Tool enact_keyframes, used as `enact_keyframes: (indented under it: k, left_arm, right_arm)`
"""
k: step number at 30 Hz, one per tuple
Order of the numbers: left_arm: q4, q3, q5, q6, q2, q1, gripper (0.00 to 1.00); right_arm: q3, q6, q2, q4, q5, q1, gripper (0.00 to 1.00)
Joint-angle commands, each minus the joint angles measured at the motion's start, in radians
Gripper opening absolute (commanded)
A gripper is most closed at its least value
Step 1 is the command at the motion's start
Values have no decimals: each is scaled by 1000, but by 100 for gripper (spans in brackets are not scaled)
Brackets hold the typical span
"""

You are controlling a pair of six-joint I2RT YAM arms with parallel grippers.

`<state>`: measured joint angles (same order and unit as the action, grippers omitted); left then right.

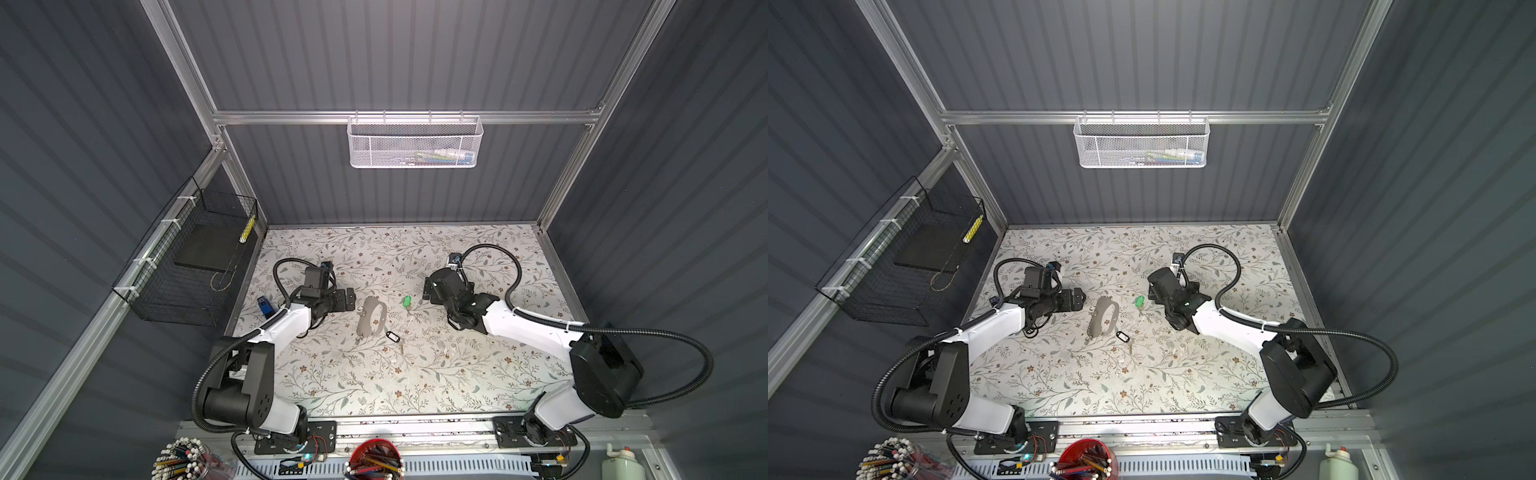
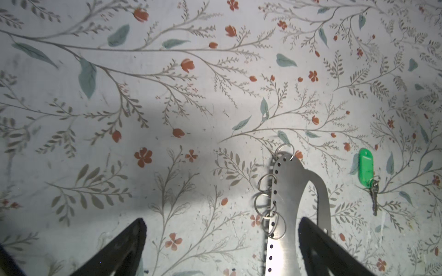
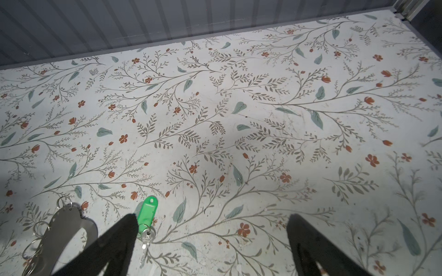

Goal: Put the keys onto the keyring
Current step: 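Move the left gripper over the silver ring plate while the right gripper approaches it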

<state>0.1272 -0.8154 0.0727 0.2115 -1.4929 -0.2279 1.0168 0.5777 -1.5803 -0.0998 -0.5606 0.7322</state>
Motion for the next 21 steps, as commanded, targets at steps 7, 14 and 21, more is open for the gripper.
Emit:
enact_keyframes:
  k: [7, 14, 21]
  left_arm:
    - [88, -116, 91, -38, -106, -27, 94]
    - [151, -182, 145, -17, -170, -40, 84]
    - [152, -194, 183, 44, -211, -50, 70]
  right_arm:
    - [-8, -64, -14, 14, 98, -3, 99]
    - [28, -87, -66, -1, 196, -27, 99]
    - [17, -122, -81, 57, 333, -54, 99]
